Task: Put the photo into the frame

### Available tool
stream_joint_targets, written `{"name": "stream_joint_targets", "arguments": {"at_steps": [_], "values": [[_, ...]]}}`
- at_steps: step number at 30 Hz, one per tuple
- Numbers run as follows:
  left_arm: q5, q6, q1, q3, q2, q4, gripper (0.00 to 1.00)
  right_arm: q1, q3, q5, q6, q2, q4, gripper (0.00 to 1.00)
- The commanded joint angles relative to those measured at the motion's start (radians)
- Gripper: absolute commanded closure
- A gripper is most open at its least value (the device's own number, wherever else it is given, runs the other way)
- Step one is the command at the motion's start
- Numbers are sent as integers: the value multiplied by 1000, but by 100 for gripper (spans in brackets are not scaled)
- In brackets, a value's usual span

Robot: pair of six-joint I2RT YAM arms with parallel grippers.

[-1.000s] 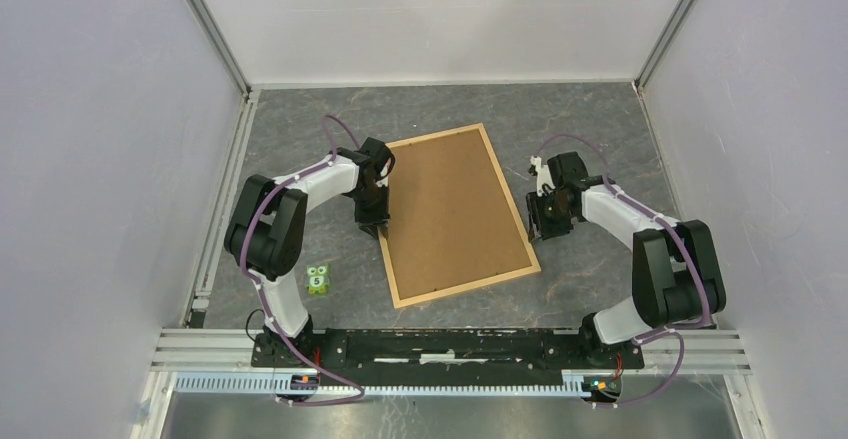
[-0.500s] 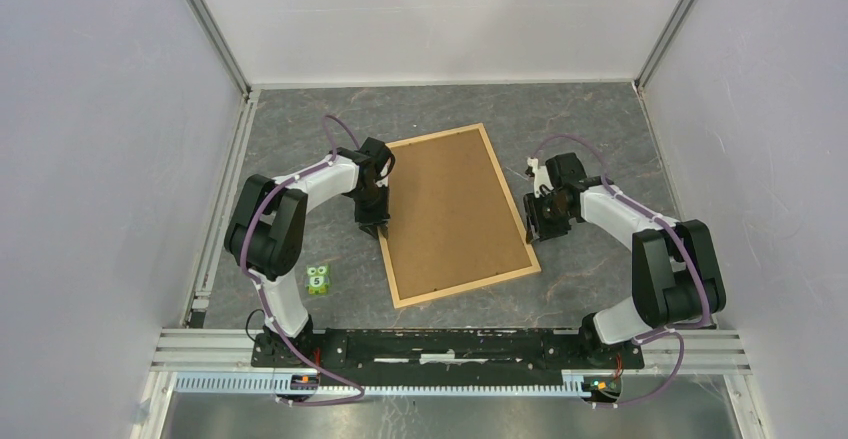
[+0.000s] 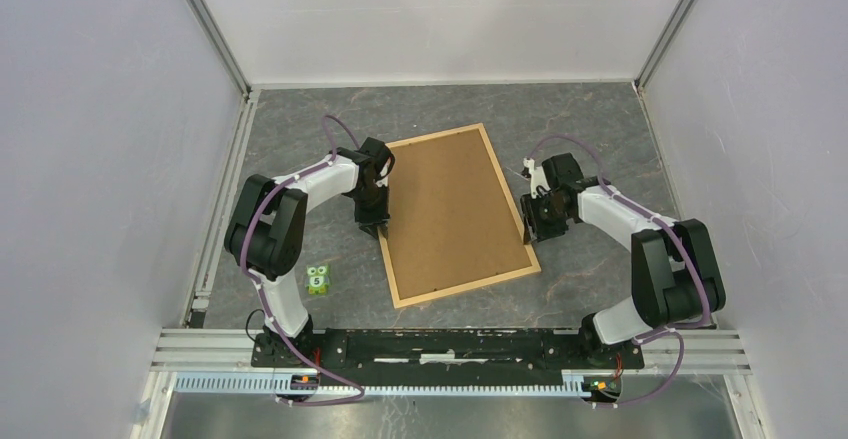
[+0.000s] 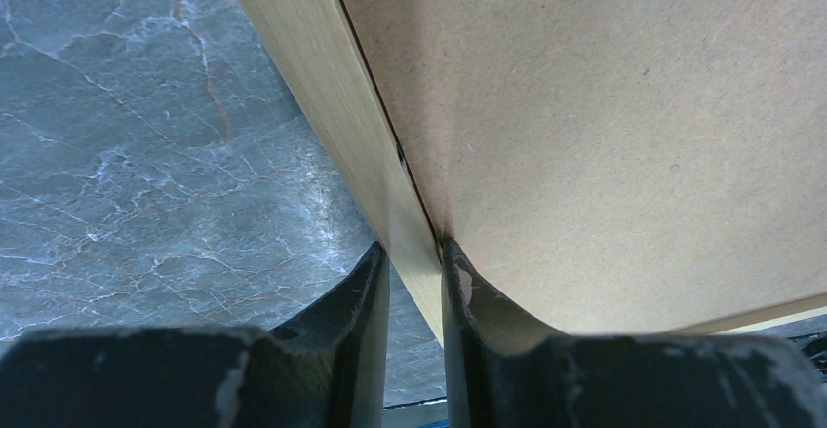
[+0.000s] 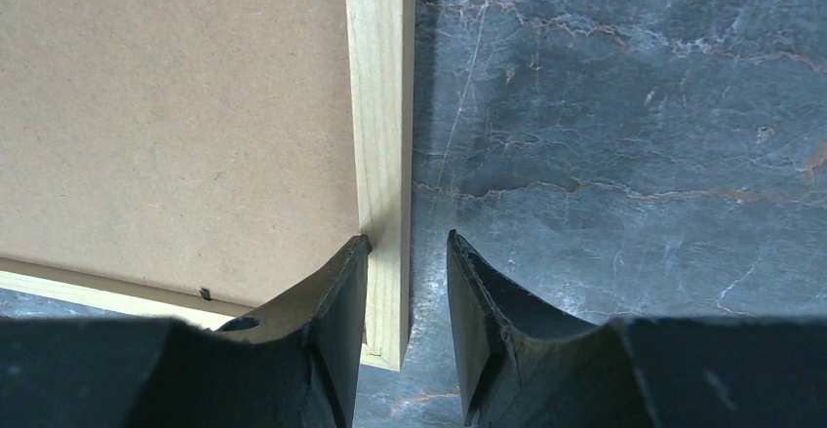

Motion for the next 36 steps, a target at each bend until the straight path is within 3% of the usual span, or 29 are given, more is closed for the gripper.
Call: {"name": "stream_joint_targets", "arguments": {"at_steps": [1,24,31,36], "values": [[-61,27,5,-4,31,15,88,10,-14,28,-12,18,-5,59],[-61,27,5,-5,35,15,88,46,-41,273,27,118,22,61],[-54,27,6,-5,43,15,88,97,-87,283,77,155,53,57],[-52,27,5,-4,43,15,88,107,-128,164,98,148,117,47]]}}
